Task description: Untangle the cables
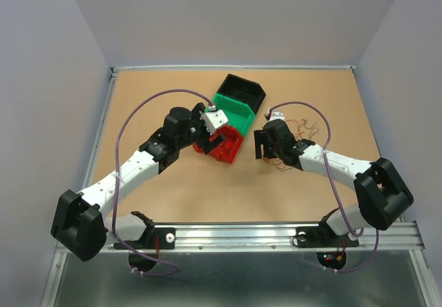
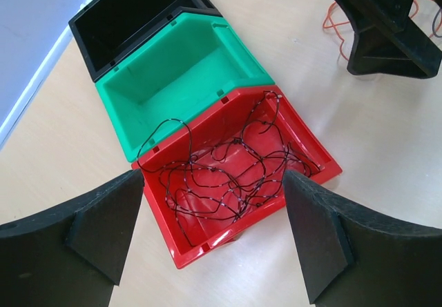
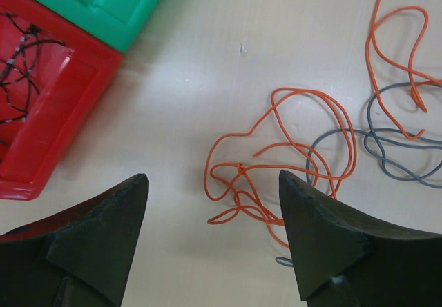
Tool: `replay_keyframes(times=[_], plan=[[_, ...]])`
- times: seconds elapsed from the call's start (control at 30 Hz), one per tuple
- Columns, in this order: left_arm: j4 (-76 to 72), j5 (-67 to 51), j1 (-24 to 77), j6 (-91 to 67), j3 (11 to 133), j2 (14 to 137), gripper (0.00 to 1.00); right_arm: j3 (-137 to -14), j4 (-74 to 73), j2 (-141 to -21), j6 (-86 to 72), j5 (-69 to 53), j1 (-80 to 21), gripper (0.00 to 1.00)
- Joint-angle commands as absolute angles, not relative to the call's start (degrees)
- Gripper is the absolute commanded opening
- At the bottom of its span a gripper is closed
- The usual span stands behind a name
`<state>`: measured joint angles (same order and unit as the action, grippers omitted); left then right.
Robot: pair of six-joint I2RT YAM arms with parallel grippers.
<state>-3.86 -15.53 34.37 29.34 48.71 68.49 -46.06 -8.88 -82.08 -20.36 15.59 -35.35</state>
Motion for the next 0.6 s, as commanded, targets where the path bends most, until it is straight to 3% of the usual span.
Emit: replay_keyframes(times=[0.0, 0.27, 0.37, 0.4, 0.43, 0.47, 0.57], plan=[[-6.5, -15.21, 34.8, 29.97, 48.52, 67.85, 0.94, -49.13, -12.48, -82.97, -20.13, 19.25, -35.51, 0.75], [-6.68, -14.41, 34.89, 30.06, 48.6, 68.12, 0.94, -52.2, -15.2, -90.78, -19.95, 20.31, -35.77, 0.63], [-6.68, -14.15, 34.89, 29.97, 48.52, 68.12, 0.94, -52.91, -15.38, -91.76, -19.25, 18.9, -35.86, 0.36], [-6.68, -14.15, 34.98, 30.06, 48.52, 68.2, 0.94, -53.0, -15.29, -91.67, -18.99, 18.9, -35.95, 0.16], [-6.68, -14.06, 34.98, 29.97, 48.52, 68.2, 0.94, -53.09, -15.29, -91.41, -18.81, 19.07, -36.12, 0.05], [-6.68, -14.15, 34.98, 29.97, 48.52, 68.2, 0.94, -53.17, -15.29, -90.71, -18.72, 19.51, -36.38, 0.0], [-6.77, -13.98, 34.98, 30.14, 48.43, 68.03, 0.94, -50.99, -11.0, -82.56, -17.41, 18.38, -38.32, 0.01]])
